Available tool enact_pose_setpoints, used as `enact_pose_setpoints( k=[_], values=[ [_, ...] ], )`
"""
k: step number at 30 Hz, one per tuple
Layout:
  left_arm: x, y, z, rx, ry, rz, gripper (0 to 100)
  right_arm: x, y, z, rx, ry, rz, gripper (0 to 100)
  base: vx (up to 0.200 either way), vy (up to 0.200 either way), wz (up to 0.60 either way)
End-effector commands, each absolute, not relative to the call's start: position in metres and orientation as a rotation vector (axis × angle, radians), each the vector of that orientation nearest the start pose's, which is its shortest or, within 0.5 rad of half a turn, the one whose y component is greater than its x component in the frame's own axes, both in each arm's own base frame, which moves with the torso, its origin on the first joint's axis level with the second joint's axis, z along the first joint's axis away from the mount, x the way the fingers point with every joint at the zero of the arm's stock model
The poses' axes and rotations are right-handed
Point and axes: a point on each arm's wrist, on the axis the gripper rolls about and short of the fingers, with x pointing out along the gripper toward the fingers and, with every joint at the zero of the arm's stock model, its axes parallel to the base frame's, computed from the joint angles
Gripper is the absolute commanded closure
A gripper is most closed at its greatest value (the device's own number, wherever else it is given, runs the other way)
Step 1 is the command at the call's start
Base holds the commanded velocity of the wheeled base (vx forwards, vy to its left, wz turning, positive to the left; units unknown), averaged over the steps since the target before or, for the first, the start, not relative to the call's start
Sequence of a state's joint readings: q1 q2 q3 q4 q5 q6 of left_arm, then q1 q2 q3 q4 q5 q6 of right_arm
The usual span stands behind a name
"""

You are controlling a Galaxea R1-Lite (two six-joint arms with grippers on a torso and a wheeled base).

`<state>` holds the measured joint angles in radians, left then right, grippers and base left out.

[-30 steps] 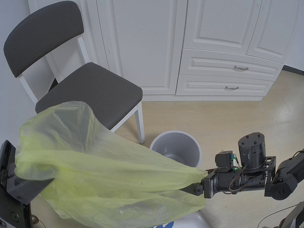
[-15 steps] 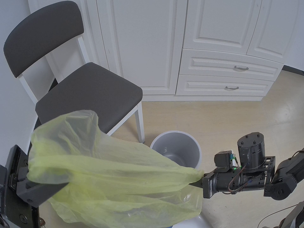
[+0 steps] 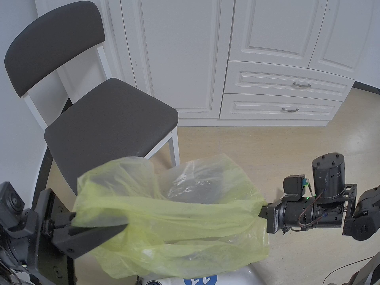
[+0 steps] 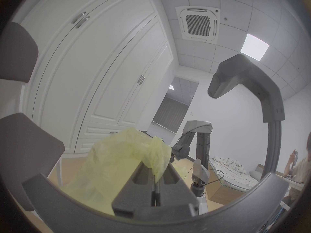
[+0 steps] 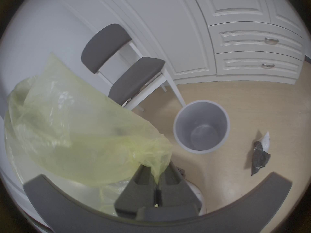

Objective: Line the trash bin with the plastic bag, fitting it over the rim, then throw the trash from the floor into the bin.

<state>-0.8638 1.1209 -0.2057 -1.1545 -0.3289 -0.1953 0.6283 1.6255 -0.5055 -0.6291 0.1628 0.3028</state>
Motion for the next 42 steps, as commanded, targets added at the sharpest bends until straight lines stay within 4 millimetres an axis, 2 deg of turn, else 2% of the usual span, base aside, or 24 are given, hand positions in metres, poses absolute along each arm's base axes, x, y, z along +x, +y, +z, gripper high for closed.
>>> enact_pose_setpoints(
  k=[1, 8, 13, 17, 23, 29, 36, 42],
  values=[
    [0.095, -0.119, 0.190, -0.218, -0.038, -1.185, 100, 0.203, 0.139, 0.160, 0.192, 0.501, 0.625, 100, 0.000, 0.000, 0.00],
    [0.114, -0.129, 0.187, -0.205, 0.020, -1.068, 100, 0.204, 0.136, 0.170, 0.172, 0.457, 0.525, 100, 0.000, 0.000, 0.00],
    [0.128, -0.140, 0.201, -0.182, 0.113, -0.883, 100, 0.190, 0.129, 0.192, 0.106, 0.329, 0.409, 100, 0.000, 0.000, 0.00],
    [0.131, -0.145, 0.211, -0.175, 0.183, -0.750, 100, 0.183, 0.123, 0.199, 0.106, 0.316, 0.398, 100, 0.000, 0.000, 0.00],
    [0.130, -0.155, 0.223, -0.232, 0.260, -0.684, 100, 0.169, 0.114, 0.206, 0.081, 0.320, 0.373, 100, 0.000, 0.000, 0.00],
    [0.132, -0.154, 0.222, -0.229, 0.271, -0.668, 100, 0.158, 0.104, 0.202, -0.069, 0.377, 0.251, 100, 0.000, 0.000, 0.00],
    [0.133, -0.148, 0.222, -0.229, 0.265, -0.651, 100, 0.153, 0.097, 0.187, -0.261, 0.500, 0.152, 100, 0.000, 0.000, 0.00],
    [0.134, -0.147, 0.212, -0.211, 0.307, -0.682, 100, 0.151, 0.095, 0.180, -0.312, 0.560, 0.147, 100, 0.000, 0.000, 0.00]
  ],
)
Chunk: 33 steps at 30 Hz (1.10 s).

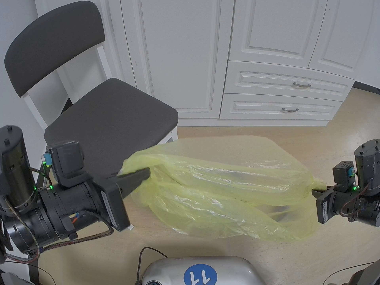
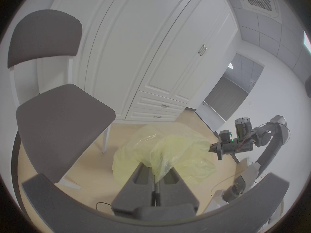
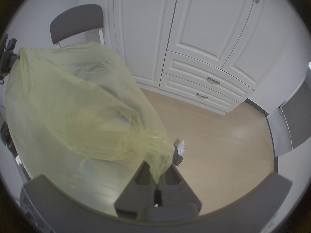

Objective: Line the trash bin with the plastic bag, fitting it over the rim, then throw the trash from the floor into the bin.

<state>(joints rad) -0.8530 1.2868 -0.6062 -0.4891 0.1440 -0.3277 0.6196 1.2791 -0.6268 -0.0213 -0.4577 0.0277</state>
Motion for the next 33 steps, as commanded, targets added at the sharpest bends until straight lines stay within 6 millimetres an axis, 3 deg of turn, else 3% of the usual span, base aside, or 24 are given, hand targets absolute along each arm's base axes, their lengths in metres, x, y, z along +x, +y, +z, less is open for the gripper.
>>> enact_pose_setpoints(
  k=[1, 13, 33],
  values=[
    [0.134, -0.149, 0.207, -0.204, 0.331, -0.705, 100, 0.150, 0.095, 0.177, -0.341, 0.579, 0.152, 100, 0.000, 0.000, 0.00],
    [0.147, -0.139, 0.179, -0.116, 0.426, -0.737, 100, 0.144, 0.089, 0.155, -0.514, 0.692, 0.179, 100, 0.000, 0.000, 0.00],
    [0.156, -0.133, 0.168, -0.084, 0.512, -0.724, 100, 0.160, 0.080, 0.147, -0.524, 0.748, 0.105, 100, 0.000, 0.000, 0.00]
  ],
)
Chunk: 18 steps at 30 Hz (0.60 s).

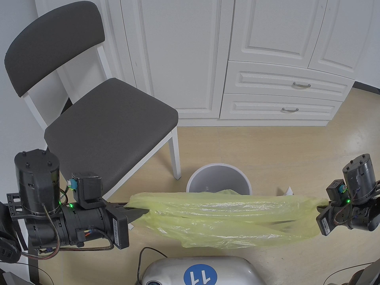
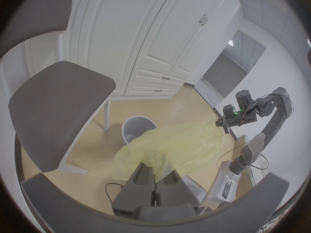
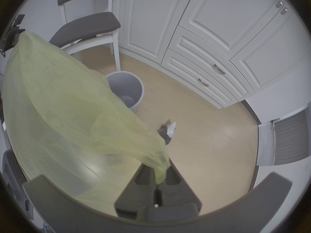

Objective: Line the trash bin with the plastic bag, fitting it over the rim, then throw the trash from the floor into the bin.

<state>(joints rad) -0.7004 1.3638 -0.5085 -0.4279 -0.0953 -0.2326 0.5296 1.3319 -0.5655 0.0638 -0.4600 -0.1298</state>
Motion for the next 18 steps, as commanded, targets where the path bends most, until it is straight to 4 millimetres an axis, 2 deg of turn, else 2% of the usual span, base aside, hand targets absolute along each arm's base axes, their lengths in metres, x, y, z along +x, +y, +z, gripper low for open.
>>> enact_pose_setpoints(
  k=[1, 9, 18],
  values=[
    [0.157, -0.133, 0.167, -0.084, 0.517, -0.720, 100, 0.161, 0.080, 0.146, -0.524, 0.754, 0.102, 100, 0.000, 0.000, 0.00],
    [0.165, -0.131, 0.161, -0.082, 0.537, -0.685, 100, 0.168, 0.079, 0.141, -0.528, 0.788, 0.081, 100, 0.000, 0.000, 0.00],
    [0.166, -0.131, 0.161, -0.082, 0.537, -0.682, 100, 0.172, 0.079, 0.140, -0.520, 0.794, 0.069, 100, 0.000, 0.000, 0.00]
  ],
)
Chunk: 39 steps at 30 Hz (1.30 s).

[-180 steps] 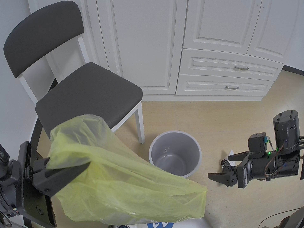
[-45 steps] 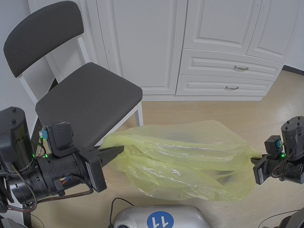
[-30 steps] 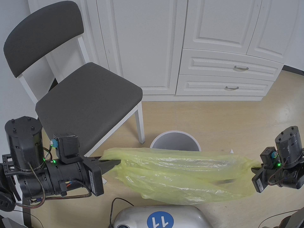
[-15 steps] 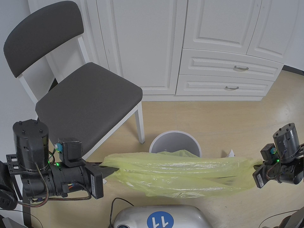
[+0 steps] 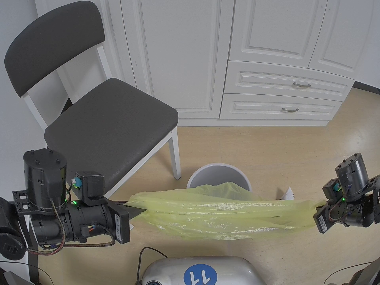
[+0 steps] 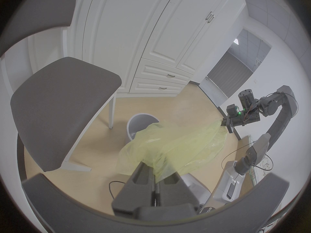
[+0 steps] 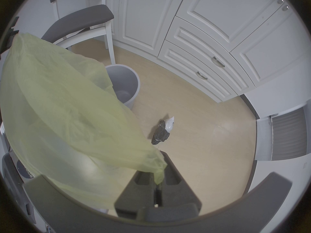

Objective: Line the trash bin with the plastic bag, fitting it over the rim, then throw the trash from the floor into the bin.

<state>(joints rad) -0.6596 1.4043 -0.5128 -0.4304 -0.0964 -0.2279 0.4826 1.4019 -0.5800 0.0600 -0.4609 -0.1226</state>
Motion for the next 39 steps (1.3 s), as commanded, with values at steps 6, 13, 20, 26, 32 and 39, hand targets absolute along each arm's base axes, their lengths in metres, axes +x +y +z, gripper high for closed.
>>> enact_pose_setpoints(
  k=[6, 13, 20, 26, 32, 39],
  values=[
    [0.170, -0.130, 0.159, -0.073, 0.544, -0.667, 100, 0.171, 0.078, 0.142, -0.515, 0.784, 0.068, 100, 0.000, 0.000, 0.00],
    [0.173, -0.126, 0.158, -0.056, 0.538, -0.653, 100, 0.172, 0.078, 0.142, -0.514, 0.786, 0.065, 100, 0.000, 0.000, 0.00],
    [0.179, -0.123, 0.156, -0.062, 0.544, -0.623, 100, 0.174, 0.077, 0.142, -0.512, 0.792, 0.054, 100, 0.000, 0.000, 0.00],
    [0.179, -0.123, 0.156, -0.061, 0.543, -0.622, 100, 0.175, 0.076, 0.142, -0.511, 0.793, 0.049, 100, 0.000, 0.000, 0.00],
    [0.179, -0.123, 0.157, -0.062, 0.538, -0.623, 100, 0.175, 0.076, 0.142, -0.511, 0.793, 0.049, 100, 0.000, 0.000, 0.00],
    [0.178, -0.123, 0.157, -0.061, 0.538, -0.629, 100, 0.175, 0.076, 0.142, -0.511, 0.792, 0.049, 100, 0.000, 0.000, 0.00]
  ],
)
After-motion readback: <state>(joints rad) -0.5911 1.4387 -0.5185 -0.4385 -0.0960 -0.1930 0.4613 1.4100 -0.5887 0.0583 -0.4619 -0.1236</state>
